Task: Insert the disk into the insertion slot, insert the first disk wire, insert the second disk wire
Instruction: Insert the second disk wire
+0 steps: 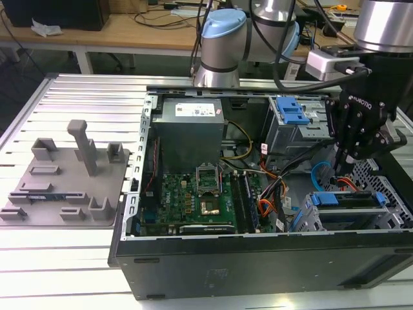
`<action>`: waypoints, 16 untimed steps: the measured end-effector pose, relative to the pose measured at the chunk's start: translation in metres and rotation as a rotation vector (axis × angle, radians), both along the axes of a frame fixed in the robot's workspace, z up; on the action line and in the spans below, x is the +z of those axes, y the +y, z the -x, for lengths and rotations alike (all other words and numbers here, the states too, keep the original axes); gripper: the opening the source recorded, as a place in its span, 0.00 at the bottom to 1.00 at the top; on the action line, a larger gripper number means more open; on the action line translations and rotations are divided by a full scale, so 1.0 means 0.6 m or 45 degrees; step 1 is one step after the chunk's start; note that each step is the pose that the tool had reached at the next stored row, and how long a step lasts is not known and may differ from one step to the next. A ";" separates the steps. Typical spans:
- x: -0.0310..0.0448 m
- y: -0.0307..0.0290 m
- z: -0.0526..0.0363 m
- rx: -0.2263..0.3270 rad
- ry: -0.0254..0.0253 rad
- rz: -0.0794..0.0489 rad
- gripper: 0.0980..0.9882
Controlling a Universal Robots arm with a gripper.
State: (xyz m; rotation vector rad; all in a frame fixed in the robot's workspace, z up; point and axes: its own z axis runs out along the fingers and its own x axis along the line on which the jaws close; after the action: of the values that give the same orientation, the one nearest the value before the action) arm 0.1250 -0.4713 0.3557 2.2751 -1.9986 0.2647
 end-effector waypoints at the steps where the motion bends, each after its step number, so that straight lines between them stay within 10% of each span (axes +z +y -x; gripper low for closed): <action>1: 0.000 -0.0012 -0.001 0.000 0.0000 -0.013 0.07; 8: 0.000 -0.0030 -0.004 0.000 0.0000 -0.036 0.07; 14: 0.000 -0.0093 -0.010 -0.002 0.0481 -0.058 0.07; 16: 0.000 -0.0096 -0.010 -0.017 0.0487 -0.059 0.07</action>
State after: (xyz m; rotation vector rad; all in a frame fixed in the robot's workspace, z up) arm 0.1311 -0.4771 0.3559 2.2749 -2.0213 0.1742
